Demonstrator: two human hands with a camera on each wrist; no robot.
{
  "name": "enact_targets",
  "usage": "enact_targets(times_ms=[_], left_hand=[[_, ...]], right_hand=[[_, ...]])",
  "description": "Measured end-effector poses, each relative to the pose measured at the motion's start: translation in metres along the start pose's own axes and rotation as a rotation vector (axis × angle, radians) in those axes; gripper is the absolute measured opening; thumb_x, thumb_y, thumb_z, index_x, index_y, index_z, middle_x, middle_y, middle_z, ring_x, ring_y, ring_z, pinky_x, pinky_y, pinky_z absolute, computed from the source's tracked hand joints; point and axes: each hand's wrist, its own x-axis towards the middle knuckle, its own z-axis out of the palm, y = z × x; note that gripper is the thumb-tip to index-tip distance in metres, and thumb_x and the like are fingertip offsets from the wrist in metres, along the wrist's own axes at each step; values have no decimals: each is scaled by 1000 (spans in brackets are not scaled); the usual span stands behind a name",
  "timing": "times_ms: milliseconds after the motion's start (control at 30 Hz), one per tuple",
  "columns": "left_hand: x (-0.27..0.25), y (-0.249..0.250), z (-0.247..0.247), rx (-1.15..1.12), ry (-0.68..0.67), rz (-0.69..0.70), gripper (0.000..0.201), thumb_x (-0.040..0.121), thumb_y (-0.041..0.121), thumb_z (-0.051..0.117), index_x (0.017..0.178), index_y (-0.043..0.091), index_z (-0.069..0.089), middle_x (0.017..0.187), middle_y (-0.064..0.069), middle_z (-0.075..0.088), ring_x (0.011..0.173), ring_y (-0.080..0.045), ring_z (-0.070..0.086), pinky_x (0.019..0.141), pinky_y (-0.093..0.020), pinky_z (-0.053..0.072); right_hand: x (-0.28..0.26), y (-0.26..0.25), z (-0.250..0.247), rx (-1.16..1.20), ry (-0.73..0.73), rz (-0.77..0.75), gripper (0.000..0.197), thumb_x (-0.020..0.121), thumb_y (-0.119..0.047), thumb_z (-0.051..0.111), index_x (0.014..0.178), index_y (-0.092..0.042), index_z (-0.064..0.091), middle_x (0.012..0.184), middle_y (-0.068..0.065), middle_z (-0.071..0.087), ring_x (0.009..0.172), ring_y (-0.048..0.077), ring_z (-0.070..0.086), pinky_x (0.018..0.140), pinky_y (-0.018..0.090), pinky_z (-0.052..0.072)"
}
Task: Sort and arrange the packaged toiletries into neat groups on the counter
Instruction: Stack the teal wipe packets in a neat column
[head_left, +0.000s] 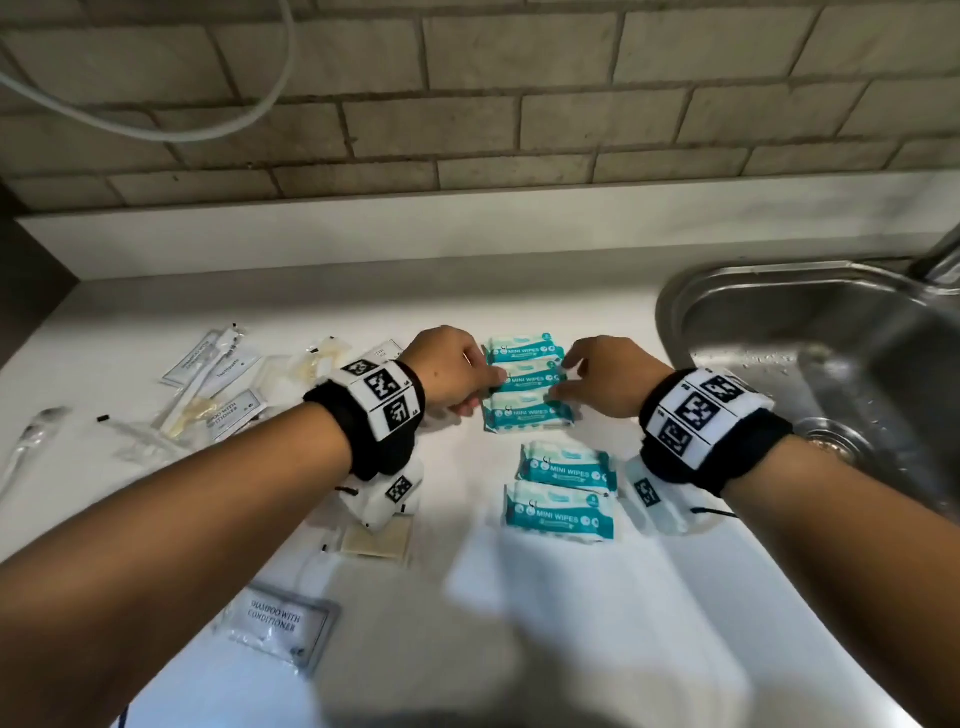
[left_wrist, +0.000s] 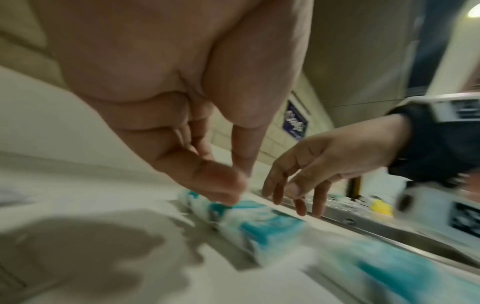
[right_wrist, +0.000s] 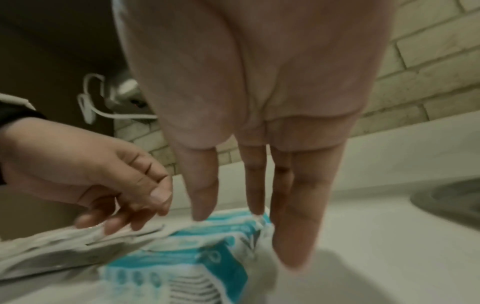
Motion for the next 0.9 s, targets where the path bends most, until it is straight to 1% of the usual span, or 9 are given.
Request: enact_targets(times_ms=[100, 200, 300, 367, 433, 533, 700, 800, 900], left_hand=[[-29, -1, 10, 35, -142, 14, 25, 84, 34, 73, 88, 10, 66, 69, -9, 73, 50, -16, 63, 46, -23, 50], [-47, -4, 24, 65, -221, -17, 37, 82, 40, 74, 89, 4, 67, 71, -13, 74, 52, -18, 63, 47, -24, 52], [-57, -9, 38, 83, -263, -2, 49, 74, 42, 79, 97, 2, 62, 73, -15, 75, 55, -23, 63, 60, -31, 57], [-62, -11, 45, 54, -253, 16, 50, 70, 35, 84, 101, 8, 55, 71, -9, 72, 49, -21, 59, 53, -28, 52], [-66, -13, 49, 23, -207, 30, 49, 69, 25, 86, 102, 12, 53, 72, -2, 68, 44, -15, 59, 44, -21, 48], [-72, -19, 50, -12, -177, 18, 50, 70, 18, 86, 105, 12, 50, 75, -2, 67, 50, -18, 65, 45, -25, 53], [-76, -31, 47, -121, -130, -30, 51, 72, 16, 84, 108, 5, 49, 73, -6, 70, 39, -9, 61, 37, -16, 43], [-73, -33, 44, -124, -119, -53, 50, 72, 19, 85, 106, 5, 52, 71, -7, 73, 41, -10, 62, 38, -17, 45], [-68, -32, 41, -116, -110, -64, 47, 70, 23, 86, 102, 6, 55, 70, -6, 75, 51, -14, 67, 50, -23, 55]], right_hand=[[-30, 6, 2, -23, -126, 62, 49, 80, -52, 70, 110, -15, 64, 100, 1, 67, 74, 14, 63, 71, 30, 52], [-53, 7, 6, -72, -232, 108, 60, 69, -62, 74, 108, -16, 63, 94, 1, 70, 77, 19, 70, 78, 35, 59], [-69, 2, 14, -56, -275, 107, 65, 65, -52, 83, 114, -18, 58, 92, -3, 67, 74, 15, 69, 74, 29, 60], [-76, -1, 20, -63, -238, 94, 61, 68, -39, 85, 117, -15, 58, 96, -1, 68, 74, 14, 66, 73, 27, 58], [-78, -4, 26, -95, -174, 68, 62, 68, -34, 86, 120, -13, 59, 108, 1, 67, 85, 16, 63, 77, 27, 54], [-77, -6, 32, -81, -109, 44, 68, 67, -30, 87, 125, -11, 58, 120, 2, 64, 96, 17, 57, 78, 24, 45], [-74, -8, 38, 7, -19, 35, 61, 65, -22, 88, 119, -7, 64, 116, 5, 66, 96, 19, 60, 79, 24, 48], [-72, -8, 39, 61, 18, 42, 64, 65, -19, 88, 121, -7, 61, 119, 5, 62, 96, 17, 56, 79, 23, 44], [-69, -7, 39, 112, 28, 47, 64, 65, -17, 88, 122, -8, 59, 121, 5, 60, 104, 18, 57, 81, 22, 45]])
